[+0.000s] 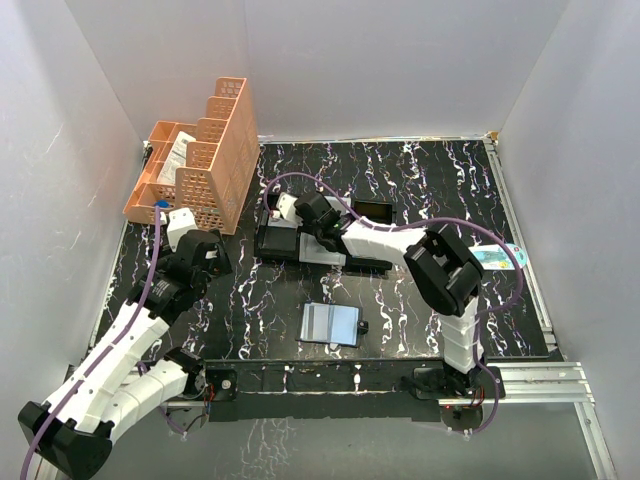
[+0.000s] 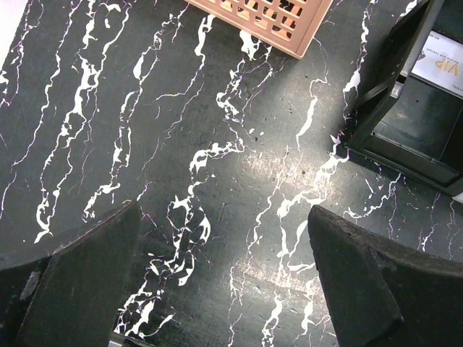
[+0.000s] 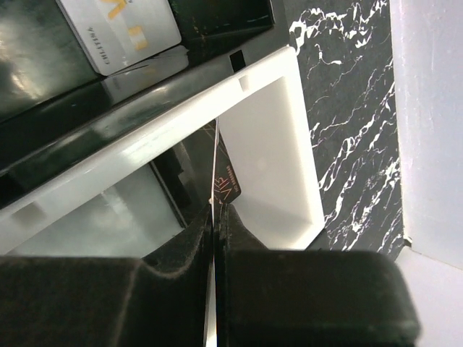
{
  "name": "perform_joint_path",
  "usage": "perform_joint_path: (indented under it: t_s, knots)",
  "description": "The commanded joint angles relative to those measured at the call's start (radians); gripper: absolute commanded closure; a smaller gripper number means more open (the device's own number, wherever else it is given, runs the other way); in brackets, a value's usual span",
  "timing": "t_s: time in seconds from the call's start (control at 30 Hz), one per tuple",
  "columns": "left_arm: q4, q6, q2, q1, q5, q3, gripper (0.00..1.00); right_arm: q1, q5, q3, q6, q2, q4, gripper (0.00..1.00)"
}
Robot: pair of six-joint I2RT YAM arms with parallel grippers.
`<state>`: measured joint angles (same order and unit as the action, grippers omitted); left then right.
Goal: Take the credit cards out of the card holder
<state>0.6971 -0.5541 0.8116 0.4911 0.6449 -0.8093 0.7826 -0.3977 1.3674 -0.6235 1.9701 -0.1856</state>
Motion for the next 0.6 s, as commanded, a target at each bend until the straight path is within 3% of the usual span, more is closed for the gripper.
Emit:
perform_joint_path:
  t_s: [0.0,0.57]
  knots:
    - [0.005,0.007,-0.007,-0.002,0.006,-0.019,0.01,-0.024,-0.040,0.027,-0.104,0.023,0.142,1.00]
    - [0.002,0.011,0.009,-0.003,0.008,-0.016,0.01,-0.066,0.033,-0.039,-0.188,0.096,0.259,0.97]
